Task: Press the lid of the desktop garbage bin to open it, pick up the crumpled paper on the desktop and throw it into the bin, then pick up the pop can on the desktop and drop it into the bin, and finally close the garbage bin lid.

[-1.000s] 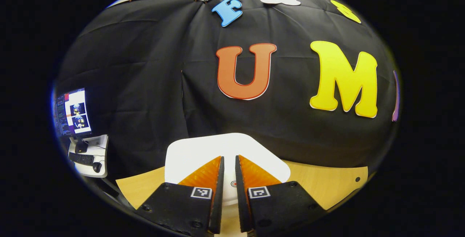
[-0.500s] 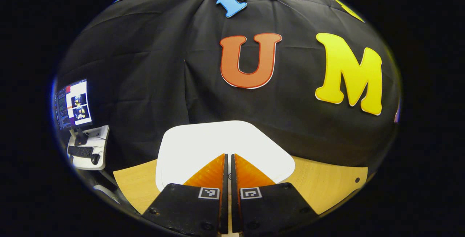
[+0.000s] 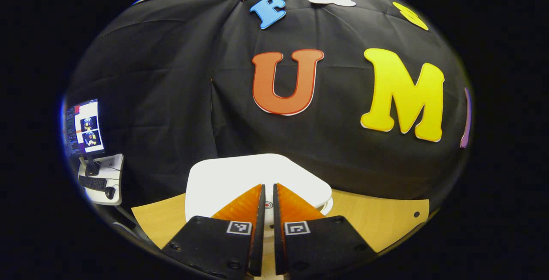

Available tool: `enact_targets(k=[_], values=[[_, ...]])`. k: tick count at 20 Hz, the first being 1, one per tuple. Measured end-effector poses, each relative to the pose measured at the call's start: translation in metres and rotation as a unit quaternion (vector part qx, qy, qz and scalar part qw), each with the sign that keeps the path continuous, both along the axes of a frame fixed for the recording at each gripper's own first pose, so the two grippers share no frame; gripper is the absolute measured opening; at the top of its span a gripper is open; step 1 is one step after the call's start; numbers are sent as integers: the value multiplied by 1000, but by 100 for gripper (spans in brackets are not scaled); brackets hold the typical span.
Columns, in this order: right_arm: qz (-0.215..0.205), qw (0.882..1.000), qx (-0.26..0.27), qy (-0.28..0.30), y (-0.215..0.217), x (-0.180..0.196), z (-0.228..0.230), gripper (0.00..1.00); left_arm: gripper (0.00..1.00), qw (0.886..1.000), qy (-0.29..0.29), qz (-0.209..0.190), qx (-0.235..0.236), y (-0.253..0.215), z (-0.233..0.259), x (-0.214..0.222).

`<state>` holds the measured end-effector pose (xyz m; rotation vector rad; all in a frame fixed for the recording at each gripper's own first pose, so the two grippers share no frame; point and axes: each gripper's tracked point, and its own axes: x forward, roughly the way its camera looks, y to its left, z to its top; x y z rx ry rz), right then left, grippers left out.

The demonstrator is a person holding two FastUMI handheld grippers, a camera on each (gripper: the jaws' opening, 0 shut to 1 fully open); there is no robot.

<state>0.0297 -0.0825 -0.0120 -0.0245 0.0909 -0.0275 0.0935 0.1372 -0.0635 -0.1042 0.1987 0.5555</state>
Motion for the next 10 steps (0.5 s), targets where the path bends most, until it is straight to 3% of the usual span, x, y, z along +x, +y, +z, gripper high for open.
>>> enact_targets(k=[1, 2, 3, 5, 10], values=[[0, 1000, 0, -2, 0, -1, 0, 98, 39, 1000, -10, -17, 14, -7, 14, 3], [-1, 1000, 2, -2, 0, -2, -1, 98, 42, 999, -16, -30, 27, -12, 25, 5], [-3, 1000, 5, -1, -1, -3, -2, 98, 76, 998, -19, -41, 39, -20, 32, 2], [-7, 1000, 7, -1, -3, -5, -3, 98, 91, 996, -35, -63, 58, -33, 45, -1], [-10, 1000, 15, -6, -10, -8, -3, 98, 98, 989, -65, -127, 41, -72, 63, -19]])
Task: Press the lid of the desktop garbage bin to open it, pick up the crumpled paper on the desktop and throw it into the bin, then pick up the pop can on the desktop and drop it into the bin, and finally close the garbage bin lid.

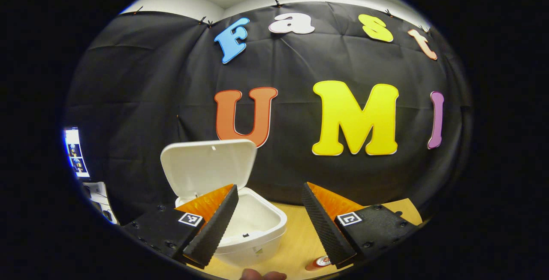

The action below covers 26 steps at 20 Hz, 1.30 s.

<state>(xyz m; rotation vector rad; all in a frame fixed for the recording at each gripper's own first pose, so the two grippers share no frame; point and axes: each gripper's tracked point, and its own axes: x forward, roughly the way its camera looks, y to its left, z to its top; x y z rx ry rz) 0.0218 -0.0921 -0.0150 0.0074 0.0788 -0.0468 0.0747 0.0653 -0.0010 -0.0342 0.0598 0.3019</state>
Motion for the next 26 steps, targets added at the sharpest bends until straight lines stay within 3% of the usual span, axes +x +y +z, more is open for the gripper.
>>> enact_targets(k=[9, 13, 15, 21, 26], values=[[0, 1000, -7, 22, -12, -9, -25, 98, 98, 990, -17, -139, 9, -82, -8, -32], [7, 999, -19, 37, -17, -16, -40, 95, 98, 985, -6, -174, 6, -108, -27, -49], [12, 998, -25, 54, -19, -19, -55, 95, 100, 983, 6, -184, -5, -118, -40, -57], [83, 987, -22, 135, 0, -33, -127, 98, 98, 979, 50, -193, -30, -128, -75, -76], [126, 974, -16, 188, 20, -31, -186, 98, 98, 978, 88, -188, -12, -121, -94, -94]])
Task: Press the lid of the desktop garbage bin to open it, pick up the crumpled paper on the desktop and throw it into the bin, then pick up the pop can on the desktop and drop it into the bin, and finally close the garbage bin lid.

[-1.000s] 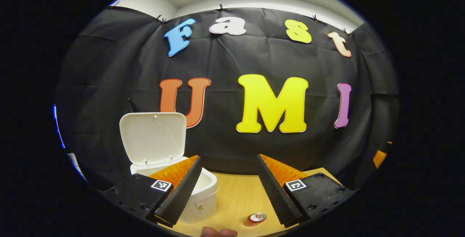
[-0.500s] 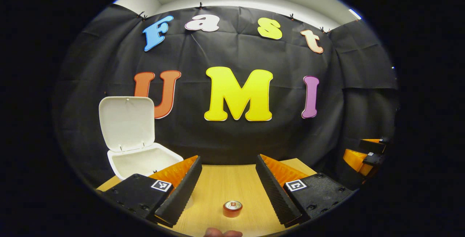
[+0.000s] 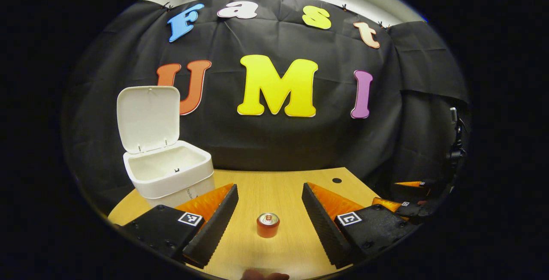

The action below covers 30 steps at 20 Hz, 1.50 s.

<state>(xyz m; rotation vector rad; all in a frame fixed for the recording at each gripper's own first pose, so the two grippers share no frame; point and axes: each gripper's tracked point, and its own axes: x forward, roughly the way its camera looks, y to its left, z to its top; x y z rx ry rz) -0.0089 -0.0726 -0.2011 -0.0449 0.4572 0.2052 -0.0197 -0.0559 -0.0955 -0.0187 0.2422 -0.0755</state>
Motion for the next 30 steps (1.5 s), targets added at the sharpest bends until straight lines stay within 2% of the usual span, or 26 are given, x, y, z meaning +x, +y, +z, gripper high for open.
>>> enact_targets(k=[5, 14, 18, 20, 22, 24, 25, 28, 29, 30], values=[[43, 996, 4, 73, 20, 12, -74, 98, 98, 1000, 22, 17, 6, 13, -7, -24], [58, 984, -36, 166, 29, 59, -182, 96, 98, 995, 34, 84, 33, 58, -4, -65], [75, 973, -49, 213, 41, 56, -213, 99, 98, 993, 33, 109, 41, 73, 1, -77], [75, 970, -46, 228, 45, 53, -221, 94, 98, 991, 32, 118, 46, 80, 3, -81], [73, 968, -42, 238, 47, 53, -225, 82, 98, 990, 30, 128, 47, 87, 5, -83], [71, 966, -45, 245, 47, 50, -228, 80, 98, 989, 29, 134, 46, 92, 6, -85], [72, 965, -45, 249, 47, 49, -231, 72, 98, 989, 30, 136, 45, 93, 5, -85], [76, 965, -43, 246, 48, 53, -228, 70, 98, 989, 34, 140, 40, 96, 3, -86], [79, 965, -44, 246, 49, 54, -232, 52, 98, 989, 35, 140, 38, 97, 3, -86], [85, 965, -45, 246, 52, 55, -231, 52, 98, 989, 34, 141, 38, 98, 3, -86]])
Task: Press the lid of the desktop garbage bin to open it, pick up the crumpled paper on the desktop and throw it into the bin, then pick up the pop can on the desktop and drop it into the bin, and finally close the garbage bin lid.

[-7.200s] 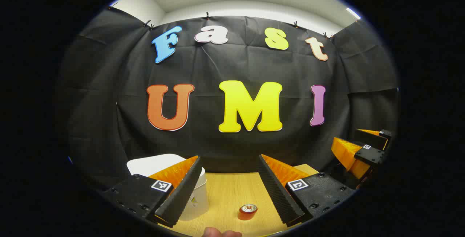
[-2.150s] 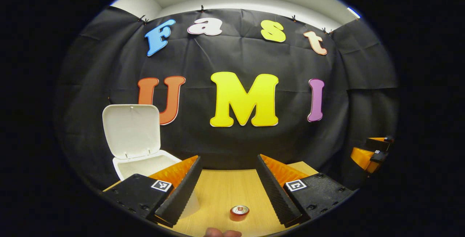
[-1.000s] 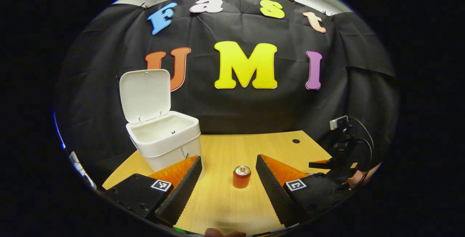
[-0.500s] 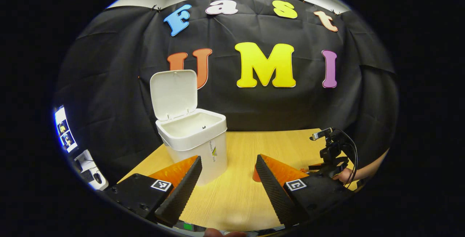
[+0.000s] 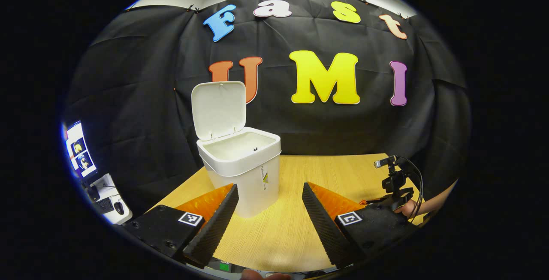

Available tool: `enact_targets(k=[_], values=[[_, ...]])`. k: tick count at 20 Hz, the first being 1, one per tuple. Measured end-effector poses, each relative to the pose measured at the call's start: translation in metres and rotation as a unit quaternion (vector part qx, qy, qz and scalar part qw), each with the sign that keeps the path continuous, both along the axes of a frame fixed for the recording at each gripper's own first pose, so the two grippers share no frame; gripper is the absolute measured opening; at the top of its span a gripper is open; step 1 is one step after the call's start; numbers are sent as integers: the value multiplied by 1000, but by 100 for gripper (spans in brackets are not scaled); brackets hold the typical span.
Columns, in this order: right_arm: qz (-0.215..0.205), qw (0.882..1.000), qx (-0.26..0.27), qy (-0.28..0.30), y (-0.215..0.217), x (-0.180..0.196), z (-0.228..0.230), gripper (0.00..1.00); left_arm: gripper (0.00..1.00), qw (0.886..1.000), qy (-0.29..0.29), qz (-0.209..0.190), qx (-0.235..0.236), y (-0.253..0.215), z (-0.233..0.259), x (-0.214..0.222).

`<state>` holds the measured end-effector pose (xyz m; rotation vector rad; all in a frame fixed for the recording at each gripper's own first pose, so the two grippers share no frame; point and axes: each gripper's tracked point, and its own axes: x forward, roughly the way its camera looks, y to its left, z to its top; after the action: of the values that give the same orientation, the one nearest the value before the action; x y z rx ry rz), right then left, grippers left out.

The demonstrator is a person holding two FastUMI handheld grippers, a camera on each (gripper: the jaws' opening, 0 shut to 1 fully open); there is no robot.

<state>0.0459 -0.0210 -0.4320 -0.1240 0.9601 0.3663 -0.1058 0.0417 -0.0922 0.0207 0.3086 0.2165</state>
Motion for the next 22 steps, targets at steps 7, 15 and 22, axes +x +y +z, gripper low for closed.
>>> enact_targets(k=[7, 15, 22], values=[[6, 1000, 18, 24, 10, -12, 6, 8, 98, 1000, -3, 2, -4, 7, 1, 1], [23, 995, 73, -69, 36, -13, 139, 8, 98, 1000, -5, -15, -19, 7, -10, 6], [80, 968, 145, -189, 113, 8, 308, 8, 98, 999, 3, -14, -50, 24, -35, 11]])
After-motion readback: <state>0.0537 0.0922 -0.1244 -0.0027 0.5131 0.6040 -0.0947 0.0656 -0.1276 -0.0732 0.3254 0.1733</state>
